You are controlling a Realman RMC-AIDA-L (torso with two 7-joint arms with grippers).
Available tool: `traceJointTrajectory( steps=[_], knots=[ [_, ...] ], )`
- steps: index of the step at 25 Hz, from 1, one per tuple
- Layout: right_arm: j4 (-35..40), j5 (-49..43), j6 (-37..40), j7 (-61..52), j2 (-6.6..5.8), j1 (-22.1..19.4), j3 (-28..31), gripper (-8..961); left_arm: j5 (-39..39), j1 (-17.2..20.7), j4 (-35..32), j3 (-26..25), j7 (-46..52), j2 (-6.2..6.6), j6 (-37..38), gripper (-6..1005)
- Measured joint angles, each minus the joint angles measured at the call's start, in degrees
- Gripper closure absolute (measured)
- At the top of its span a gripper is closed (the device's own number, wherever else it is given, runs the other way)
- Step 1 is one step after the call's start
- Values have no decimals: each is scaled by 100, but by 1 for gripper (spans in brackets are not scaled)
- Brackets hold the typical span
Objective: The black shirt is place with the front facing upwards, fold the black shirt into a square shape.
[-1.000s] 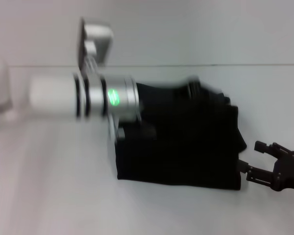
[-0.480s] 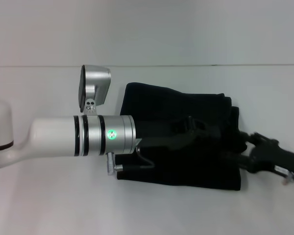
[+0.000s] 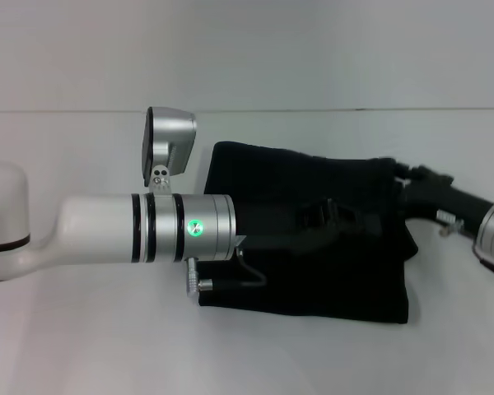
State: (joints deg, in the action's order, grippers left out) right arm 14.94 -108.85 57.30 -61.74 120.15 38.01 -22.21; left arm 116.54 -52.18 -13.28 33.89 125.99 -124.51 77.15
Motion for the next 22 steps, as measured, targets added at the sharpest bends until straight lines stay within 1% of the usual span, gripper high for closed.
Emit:
traceJointTrajectory(
  steps=[4, 9, 14, 20, 22],
  knots=[
    [28, 467, -47, 55, -15, 37, 0, 8, 12, -6, 127, 2, -92, -7, -12, 986],
    [110, 708, -186, 80, -37, 43, 3, 9, 12, -152, 440, 4, -415, -13, -241, 986],
    [123, 859, -653, 89, -36, 37, 5, 9, 48, -309, 786, 4, -477, -21, -739, 985],
    [124, 1585, -1253, 91, -45, -129, 6, 9, 13, -294, 884, -47, -697, -29, -792, 985],
    [137, 1867, -1315, 92, -54, -222, 6, 9, 1, -304, 889, -56, -738, -30, -725, 854]
  ],
)
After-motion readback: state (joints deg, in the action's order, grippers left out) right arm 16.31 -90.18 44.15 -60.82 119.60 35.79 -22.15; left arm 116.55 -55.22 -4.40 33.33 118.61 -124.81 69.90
